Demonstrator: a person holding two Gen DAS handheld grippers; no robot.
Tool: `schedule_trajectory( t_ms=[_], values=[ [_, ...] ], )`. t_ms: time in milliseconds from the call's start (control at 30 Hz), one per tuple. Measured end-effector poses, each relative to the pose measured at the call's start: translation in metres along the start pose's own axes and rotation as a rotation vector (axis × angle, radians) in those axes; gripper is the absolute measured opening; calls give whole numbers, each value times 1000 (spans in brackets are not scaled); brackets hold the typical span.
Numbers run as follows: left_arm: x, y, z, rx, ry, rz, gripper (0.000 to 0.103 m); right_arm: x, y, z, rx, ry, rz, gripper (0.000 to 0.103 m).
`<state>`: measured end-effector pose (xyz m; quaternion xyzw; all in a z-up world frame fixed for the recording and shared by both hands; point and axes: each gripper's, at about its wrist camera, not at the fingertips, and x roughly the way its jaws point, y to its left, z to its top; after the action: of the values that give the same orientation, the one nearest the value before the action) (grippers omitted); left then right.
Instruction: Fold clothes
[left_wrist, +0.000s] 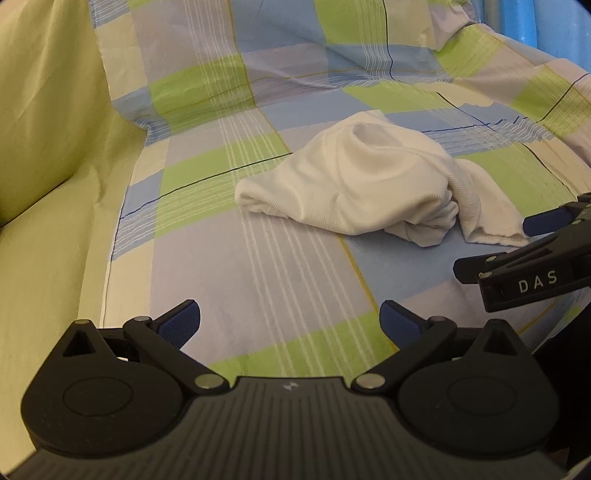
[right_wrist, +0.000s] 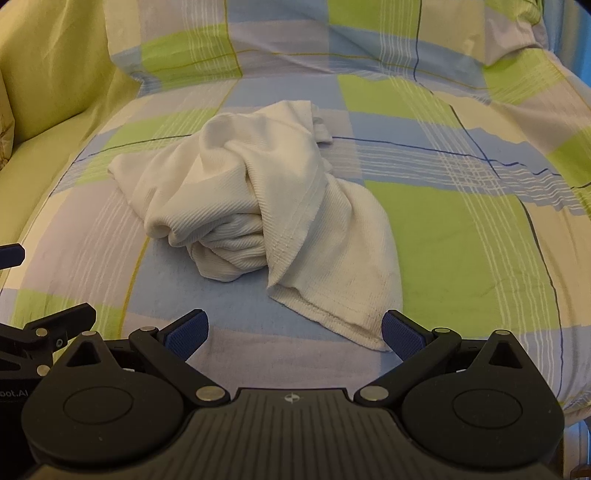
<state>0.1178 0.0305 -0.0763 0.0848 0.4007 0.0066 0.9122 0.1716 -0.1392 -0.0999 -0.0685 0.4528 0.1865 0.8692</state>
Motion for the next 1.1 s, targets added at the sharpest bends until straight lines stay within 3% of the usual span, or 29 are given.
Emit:
schedule_trajectory(
  t_ms=[533,833,967,1033,1100],
  values=[
    [8,-5,2,23,16,-4,102,4,-2,4,2,-2,12,103],
    [30,-17,24,167,-71,-22,102,-14,-13,12,-111,-228,23,102],
    [34,-26,31,236,-140,-79,100,-5,-22,21,-95,-213,90,71],
    [36,-33,33,282,-171,-110,95,1,-22,24,-101,-197,100,65],
    [42,-39,34,324,-180,-141,90,8,-23,26,-101,-177,139,41]
  ],
)
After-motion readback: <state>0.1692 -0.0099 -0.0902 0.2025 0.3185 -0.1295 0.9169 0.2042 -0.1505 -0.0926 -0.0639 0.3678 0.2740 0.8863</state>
